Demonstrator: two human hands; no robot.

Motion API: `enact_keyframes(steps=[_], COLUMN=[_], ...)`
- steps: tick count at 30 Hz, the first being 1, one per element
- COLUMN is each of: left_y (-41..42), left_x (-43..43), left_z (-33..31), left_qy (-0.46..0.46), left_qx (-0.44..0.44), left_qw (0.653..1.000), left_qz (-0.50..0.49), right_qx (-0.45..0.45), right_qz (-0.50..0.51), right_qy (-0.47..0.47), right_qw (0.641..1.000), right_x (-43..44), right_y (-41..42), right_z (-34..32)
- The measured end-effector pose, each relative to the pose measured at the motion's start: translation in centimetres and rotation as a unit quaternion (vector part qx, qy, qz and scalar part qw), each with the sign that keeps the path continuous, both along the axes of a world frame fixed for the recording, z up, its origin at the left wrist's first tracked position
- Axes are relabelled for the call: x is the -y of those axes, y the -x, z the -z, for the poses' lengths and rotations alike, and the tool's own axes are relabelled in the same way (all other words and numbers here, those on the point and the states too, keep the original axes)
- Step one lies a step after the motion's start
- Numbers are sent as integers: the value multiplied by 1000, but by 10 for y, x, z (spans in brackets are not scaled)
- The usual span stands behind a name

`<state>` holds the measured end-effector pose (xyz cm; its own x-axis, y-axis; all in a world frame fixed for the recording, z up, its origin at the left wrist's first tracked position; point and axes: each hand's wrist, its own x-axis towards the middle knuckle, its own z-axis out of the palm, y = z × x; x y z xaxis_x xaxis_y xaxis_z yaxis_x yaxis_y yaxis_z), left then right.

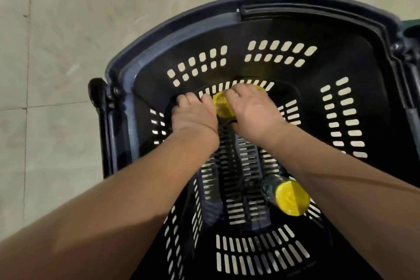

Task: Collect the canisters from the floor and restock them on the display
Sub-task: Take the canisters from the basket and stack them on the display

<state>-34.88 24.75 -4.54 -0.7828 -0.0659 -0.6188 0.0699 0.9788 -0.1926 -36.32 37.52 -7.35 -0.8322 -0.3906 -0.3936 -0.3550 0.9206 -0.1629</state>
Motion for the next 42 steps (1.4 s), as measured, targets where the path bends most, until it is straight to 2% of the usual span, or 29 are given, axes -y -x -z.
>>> enact_keyframes(steps=[3,7,11,15,22,24,28,30,36,42], left_y=[-3,-12,-25,-47,-66,-69,-72,-70,-62,-58], left_x=[4,11,23,30,37,39,45,43,36,20], left_z=[-20,-44,-68,-97,-189,-225,-307,-356,-513,-652], left_qy=[-13,-44,-121,-225,-335,-384,-480,-504,-566,-627], left_qx=[-14,-27,-56,-105,-156,-168,-199,-209,-240,-250], left_qw=[1000,999,990,965,924,902,850,835,788,738], left_qz=[3,0,-42,-78,-94,-100,-88,-70,-26,12], right_qx=[-6,-5,-21,-23,-1,3,8,-9,-81,-157], right_qz=[-2,24,33,82,160,194,295,310,305,317], right_qy=[-62,-69,-1,91,166,186,255,281,304,378], right_qw=[998,997,999,992,973,963,921,908,899,856], right_x=[16,25,16,-1,-29,-37,-50,-61,-89,-111], right_y=[6,13,2,-12,-34,-41,-50,-56,-83,-121], right_z=[13,25,18,-28,-162,-206,-309,-366,-546,-702])
